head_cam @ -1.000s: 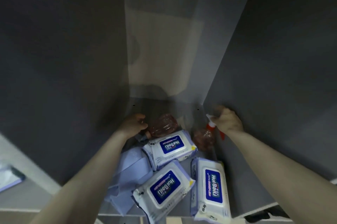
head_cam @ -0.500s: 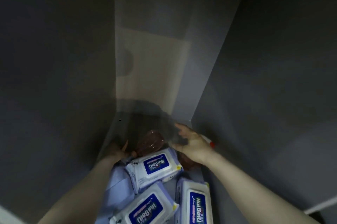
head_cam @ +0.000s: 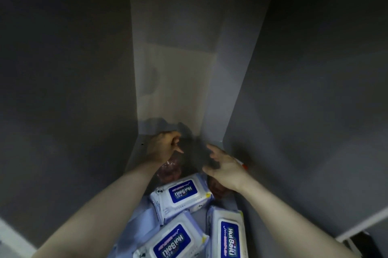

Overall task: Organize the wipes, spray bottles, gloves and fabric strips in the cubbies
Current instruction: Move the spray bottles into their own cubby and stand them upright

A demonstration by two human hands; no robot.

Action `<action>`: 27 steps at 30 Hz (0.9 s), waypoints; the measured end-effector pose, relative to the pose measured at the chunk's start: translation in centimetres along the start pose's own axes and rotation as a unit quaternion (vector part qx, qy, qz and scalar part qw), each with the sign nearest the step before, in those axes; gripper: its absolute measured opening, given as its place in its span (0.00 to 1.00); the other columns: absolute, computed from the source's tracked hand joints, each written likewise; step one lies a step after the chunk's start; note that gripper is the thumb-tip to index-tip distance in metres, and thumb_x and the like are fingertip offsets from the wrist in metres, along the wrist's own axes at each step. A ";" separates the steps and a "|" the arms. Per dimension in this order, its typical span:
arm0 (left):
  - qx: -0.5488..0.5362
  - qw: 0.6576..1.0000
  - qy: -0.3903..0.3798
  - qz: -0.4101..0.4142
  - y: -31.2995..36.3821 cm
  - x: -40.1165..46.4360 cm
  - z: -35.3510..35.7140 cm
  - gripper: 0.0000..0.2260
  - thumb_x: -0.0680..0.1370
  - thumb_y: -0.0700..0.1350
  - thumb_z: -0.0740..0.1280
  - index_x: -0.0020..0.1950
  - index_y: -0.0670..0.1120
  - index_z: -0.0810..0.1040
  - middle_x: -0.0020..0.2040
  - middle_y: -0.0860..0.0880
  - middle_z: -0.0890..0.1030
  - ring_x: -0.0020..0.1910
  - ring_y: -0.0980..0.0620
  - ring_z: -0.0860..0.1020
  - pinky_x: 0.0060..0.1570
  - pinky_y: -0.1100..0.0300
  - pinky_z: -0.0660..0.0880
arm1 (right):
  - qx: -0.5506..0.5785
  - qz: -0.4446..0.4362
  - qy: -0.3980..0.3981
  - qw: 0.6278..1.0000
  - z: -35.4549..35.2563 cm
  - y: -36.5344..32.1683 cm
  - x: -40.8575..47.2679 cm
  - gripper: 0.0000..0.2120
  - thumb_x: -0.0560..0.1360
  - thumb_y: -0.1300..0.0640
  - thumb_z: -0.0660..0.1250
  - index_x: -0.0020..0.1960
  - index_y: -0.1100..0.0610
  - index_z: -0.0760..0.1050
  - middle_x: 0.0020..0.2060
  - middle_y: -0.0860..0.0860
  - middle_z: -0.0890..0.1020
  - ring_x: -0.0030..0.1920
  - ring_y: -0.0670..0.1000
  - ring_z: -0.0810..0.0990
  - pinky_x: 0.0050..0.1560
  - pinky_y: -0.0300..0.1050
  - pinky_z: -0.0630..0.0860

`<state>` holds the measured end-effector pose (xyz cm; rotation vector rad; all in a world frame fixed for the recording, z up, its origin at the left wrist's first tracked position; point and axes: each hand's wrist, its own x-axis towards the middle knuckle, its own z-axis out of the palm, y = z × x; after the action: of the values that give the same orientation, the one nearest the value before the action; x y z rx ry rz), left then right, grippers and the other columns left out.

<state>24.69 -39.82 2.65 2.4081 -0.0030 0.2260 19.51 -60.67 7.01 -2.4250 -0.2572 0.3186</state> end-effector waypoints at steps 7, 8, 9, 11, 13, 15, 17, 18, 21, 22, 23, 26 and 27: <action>-0.007 0.998 -0.062 -0.029 0.0 0.8 1.6 0.14 0.70 0.40 0.74 0.55 0.46 0.79 0.51 0.43 0.83 0.51 0.44 0.81 0.51 0.54 0.77 | -0.040 -0.007 0.026 0.999 -1.7 -0.7 -3.3 0.32 0.76 0.55 0.67 0.76 0.49 0.57 0.72 0.52 0.69 0.71 0.49 0.68 0.67 0.35 0.62; -0.026 0.996 -0.075 -0.037 0.3 0.7 1.3 0.15 0.70 0.39 0.74 0.55 0.46 0.78 0.51 0.41 0.82 0.48 0.43 0.81 0.47 0.56 0.78 | -0.040 -0.011 0.029 0.999 -2.0 -1.1 -3.9 0.31 0.76 0.56 0.66 0.76 0.49 0.58 0.72 0.52 0.69 0.71 0.49 0.68 0.66 0.36 0.62; -0.060 0.994 -0.083 -0.045 0.6 0.5 0.7 0.17 0.71 0.37 0.73 0.59 0.42 0.77 0.51 0.40 0.81 0.44 0.45 0.82 0.39 0.58 0.79 | -0.041 -0.015 0.033 0.998 -2.3 -1.6 -4.5 0.30 0.76 0.56 0.65 0.76 0.50 0.58 0.71 0.52 0.70 0.71 0.50 0.68 0.65 0.36 0.63; -0.123 0.987 -0.095 -0.049 1.0 0.2 -0.5 0.21 0.73 0.32 0.69 0.65 0.37 0.72 0.48 0.40 0.82 0.33 0.51 0.83 0.22 0.62 0.71 | -0.034 -0.014 0.043 0.998 -2.9 -2.3 -5.6 0.30 0.77 0.56 0.65 0.75 0.50 0.58 0.71 0.52 0.70 0.71 0.52 0.68 0.66 0.38 0.64; -0.151 0.984 -0.086 -0.036 2.0 -0.8 -2.0 0.20 0.74 0.31 0.68 0.64 0.37 0.72 0.37 0.50 0.85 0.28 0.57 0.82 0.21 0.64 0.70 | -0.021 -0.013 0.060 0.998 -3.3 -2.6 -6.7 0.31 0.76 0.55 0.66 0.75 0.50 0.59 0.71 0.53 0.70 0.70 0.53 0.69 0.67 0.42 0.65; -0.171 0.983 -0.065 -0.019 3.5 -2.4 -4.3 0.20 0.72 0.30 0.70 0.61 0.41 0.72 0.30 0.60 0.83 0.30 0.64 0.81 0.25 0.74 0.71 | -0.017 -0.014 0.075 0.997 -3.5 -2.8 -7.6 0.31 0.75 0.53 0.68 0.75 0.50 0.60 0.70 0.54 0.71 0.69 0.55 0.70 0.68 0.46 0.68; -0.183 0.982 -0.046 0.007 4.8 -4.0 -6.6 0.25 0.67 0.37 0.77 0.61 0.42 0.74 0.42 0.54 0.84 0.46 0.55 0.83 0.38 0.78 0.72 | -0.013 -0.017 0.086 0.996 -3.5 -2.9 -8.5 0.33 0.74 0.50 0.69 0.74 0.49 0.60 0.70 0.54 0.70 0.68 0.55 0.71 0.67 0.49 0.70; -0.171 0.984 -0.047 0.014 5.4 -4.9 -7.6 0.28 0.65 0.40 0.79 0.62 0.41 0.75 0.49 0.49 0.81 0.54 0.48 0.80 0.44 0.78 0.71 | -0.010 -0.018 0.092 0.996 -3.5 -3.0 -8.9 0.33 0.73 0.49 0.69 0.74 0.48 0.60 0.71 0.54 0.70 0.68 0.55 0.72 0.67 0.50 0.70; -0.130 0.991 -0.026 0.032 6.9 -7.0 -9.6 0.25 0.69 0.37 0.75 0.65 0.40 0.74 0.57 0.44 0.79 0.59 0.45 0.76 0.54 0.68 0.70 | 0.008 -0.022 0.107 0.994 -3.3 -3.7 -10.2 0.34 0.72 0.47 0.70 0.74 0.46 0.60 0.71 0.54 0.68 0.68 0.54 0.71 0.67 0.51 0.71; -0.129 0.991 -0.018 0.030 7.5 -7.9 -10.1 0.25 0.69 0.36 0.75 0.65 0.40 0.74 0.57 0.42 0.79 0.57 0.47 0.77 0.56 0.61 0.69 | 0.009 -0.025 0.113 0.993 -3.2 -3.9 -10.6 0.34 0.72 0.47 0.70 0.74 0.46 0.60 0.70 0.55 0.68 0.68 0.54 0.71 0.67 0.52 0.71; -0.124 0.992 -0.011 0.032 8.1 -8.9 -10.6 0.25 0.69 0.37 0.75 0.65 0.41 0.74 0.56 0.42 0.80 0.54 0.49 0.77 0.55 0.58 0.69 | 0.006 -0.030 0.117 0.993 -3.1 -4.1 -11.1 0.34 0.72 0.47 0.70 0.74 0.47 0.61 0.70 0.55 0.69 0.68 0.54 0.71 0.66 0.52 0.71; -0.105 0.994 -0.002 0.041 9.1 -12.2 -11.7 0.26 0.70 0.39 0.75 0.66 0.44 0.73 0.55 0.44 0.78 0.52 0.51 0.75 0.53 0.57 0.69 | -0.002 -0.057 0.123 0.991 -2.7 -5.0 -12.6 0.32 0.72 0.46 0.70 0.73 0.47 0.62 0.68 0.54 0.70 0.65 0.54 0.73 0.65 0.51 0.71; -0.089 0.995 0.003 0.043 9.1 -13.2 -11.9 0.26 0.70 0.41 0.75 0.67 0.45 0.73 0.56 0.45 0.79 0.51 0.51 0.76 0.53 0.58 0.69 | -0.006 -0.065 0.123 0.990 -2.5 -5.3 -13.0 0.32 0.72 0.47 0.70 0.73 0.47 0.63 0.68 0.53 0.70 0.65 0.54 0.74 0.65 0.51 0.72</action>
<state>9.14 -39.62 15.24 2.2315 -0.1192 0.2609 7.31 -61.54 14.39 -2.4153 -0.3051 -0.0416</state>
